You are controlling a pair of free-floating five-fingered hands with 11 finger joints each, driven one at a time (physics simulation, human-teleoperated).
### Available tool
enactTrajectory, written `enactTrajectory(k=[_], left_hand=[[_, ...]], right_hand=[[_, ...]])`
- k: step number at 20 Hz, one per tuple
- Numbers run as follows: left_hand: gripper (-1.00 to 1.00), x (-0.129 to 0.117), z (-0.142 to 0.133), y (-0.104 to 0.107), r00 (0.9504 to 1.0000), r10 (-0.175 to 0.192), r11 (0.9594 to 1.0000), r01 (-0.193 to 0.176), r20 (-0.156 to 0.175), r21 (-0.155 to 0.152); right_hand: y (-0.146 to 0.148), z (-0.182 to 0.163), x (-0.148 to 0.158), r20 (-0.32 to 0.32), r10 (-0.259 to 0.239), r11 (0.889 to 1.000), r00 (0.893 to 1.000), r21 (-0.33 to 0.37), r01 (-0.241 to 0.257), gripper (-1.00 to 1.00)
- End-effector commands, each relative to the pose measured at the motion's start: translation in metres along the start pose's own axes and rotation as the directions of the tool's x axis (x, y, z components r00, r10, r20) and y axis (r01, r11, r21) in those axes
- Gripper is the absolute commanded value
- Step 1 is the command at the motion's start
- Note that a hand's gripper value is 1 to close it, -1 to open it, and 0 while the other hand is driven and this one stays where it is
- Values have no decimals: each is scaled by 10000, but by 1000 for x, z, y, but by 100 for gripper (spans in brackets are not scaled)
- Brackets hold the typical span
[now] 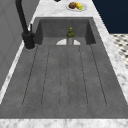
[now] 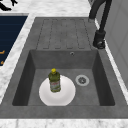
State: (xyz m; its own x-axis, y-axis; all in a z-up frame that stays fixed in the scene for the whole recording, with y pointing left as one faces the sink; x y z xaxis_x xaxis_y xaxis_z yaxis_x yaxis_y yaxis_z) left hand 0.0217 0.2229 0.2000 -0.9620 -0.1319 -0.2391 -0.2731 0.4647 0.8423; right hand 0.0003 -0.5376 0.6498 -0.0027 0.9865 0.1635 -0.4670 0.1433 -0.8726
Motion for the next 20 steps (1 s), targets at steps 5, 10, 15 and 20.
enactTrajectory(k=[5,10,15,20], left_hand=[[0,0,0,0,10000,0,10000,0,0,0],[0,0,0,0,10000,0,10000,0,0,0],[0,0,0,0,10000,0,10000,0,0,0],[0,0,0,0,10000,0,10000,0,0,0]], right_hand=[[12,7,55,-479,-10,9992,9989,-400,-10,-100],[12,0,82,-1423,-267,9969,9895,-772,158,-100],[12,-11,104,-2116,-540,9946,9759,-987,337,-100],[13,-17,125,-2653,-836,9921,9605,-1131,551,-100]])
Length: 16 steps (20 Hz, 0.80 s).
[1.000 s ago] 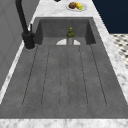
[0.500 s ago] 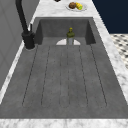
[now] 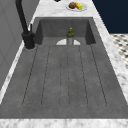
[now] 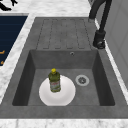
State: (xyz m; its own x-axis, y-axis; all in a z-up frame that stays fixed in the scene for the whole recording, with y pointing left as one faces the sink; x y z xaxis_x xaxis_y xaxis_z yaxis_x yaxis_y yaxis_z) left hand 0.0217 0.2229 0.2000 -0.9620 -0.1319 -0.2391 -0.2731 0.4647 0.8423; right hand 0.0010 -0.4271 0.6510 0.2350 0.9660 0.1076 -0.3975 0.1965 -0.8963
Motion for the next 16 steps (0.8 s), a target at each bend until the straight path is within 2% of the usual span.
enactTrajectory(k=[1,5,10,16], left_hand=[[0,0,0,0,10000,0,10000,0,0,0],[0,0,0,0,10000,0,10000,0,0,0],[0,0,0,0,10000,0,10000,0,0,0],[0,0,0,0,10000,0,10000,0,0,0]], right_hand=[[-1,-5,21,-480,-218,9990,9986,-408,198,-100],[-9,-10,34,-1138,-358,9978,9929,-598,292,-100],[-9,-20,50,-1894,-353,9987,9813,-418,279,-100],[-4,-26,70,-2109,-354,9992,9769,-279,302,-100]])
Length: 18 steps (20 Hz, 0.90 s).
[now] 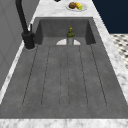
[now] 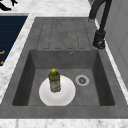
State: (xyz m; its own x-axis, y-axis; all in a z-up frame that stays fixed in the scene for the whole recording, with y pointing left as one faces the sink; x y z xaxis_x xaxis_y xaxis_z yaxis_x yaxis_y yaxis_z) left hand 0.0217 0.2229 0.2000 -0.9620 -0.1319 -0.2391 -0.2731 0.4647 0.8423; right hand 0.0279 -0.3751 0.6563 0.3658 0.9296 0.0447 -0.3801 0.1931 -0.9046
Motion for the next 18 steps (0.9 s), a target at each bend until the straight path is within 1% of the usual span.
enactTrajectory(k=[1,10,18], left_hand=[[0,0,0,0,10000,0,10000,0,0,0],[0,0,0,0,10000,0,10000,0,0,0],[0,0,0,0,10000,0,10000,0,0,0]], right_hand=[[2,-11,18,-663,-312,9995,9973,-43,310,-100],[7,-11,53,-890,-353,9992,9954,-195,337,-100],[10,-15,87,-1253,-438,9985,9912,-391,392,-100]])
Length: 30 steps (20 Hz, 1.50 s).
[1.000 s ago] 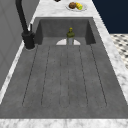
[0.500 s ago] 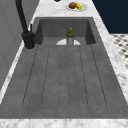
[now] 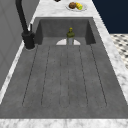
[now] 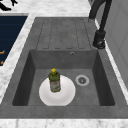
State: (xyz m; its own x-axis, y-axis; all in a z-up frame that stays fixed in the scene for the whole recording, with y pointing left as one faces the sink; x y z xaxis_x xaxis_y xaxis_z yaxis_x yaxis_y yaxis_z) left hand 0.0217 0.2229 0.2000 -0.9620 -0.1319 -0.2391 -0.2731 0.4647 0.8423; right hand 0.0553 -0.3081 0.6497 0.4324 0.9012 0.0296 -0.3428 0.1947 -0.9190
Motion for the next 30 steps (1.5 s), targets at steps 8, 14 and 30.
enactTrajectory(k=[8,14,30], left_hand=[[0,0,0,0,10000,0,10000,0,0,0],[0,0,0,0,10000,0,10000,0,0,0],[0,0,0,0,10000,0,10000,0,0,0]], right_hand=[[5,-12,52,-1058,-338,9992,9938,-227,316,-100],[7,-17,80,-1582,-410,9986,9866,-405,350,-100],[14,-50,159,-2763,-827,9929,9575,-1056,553,-100]])
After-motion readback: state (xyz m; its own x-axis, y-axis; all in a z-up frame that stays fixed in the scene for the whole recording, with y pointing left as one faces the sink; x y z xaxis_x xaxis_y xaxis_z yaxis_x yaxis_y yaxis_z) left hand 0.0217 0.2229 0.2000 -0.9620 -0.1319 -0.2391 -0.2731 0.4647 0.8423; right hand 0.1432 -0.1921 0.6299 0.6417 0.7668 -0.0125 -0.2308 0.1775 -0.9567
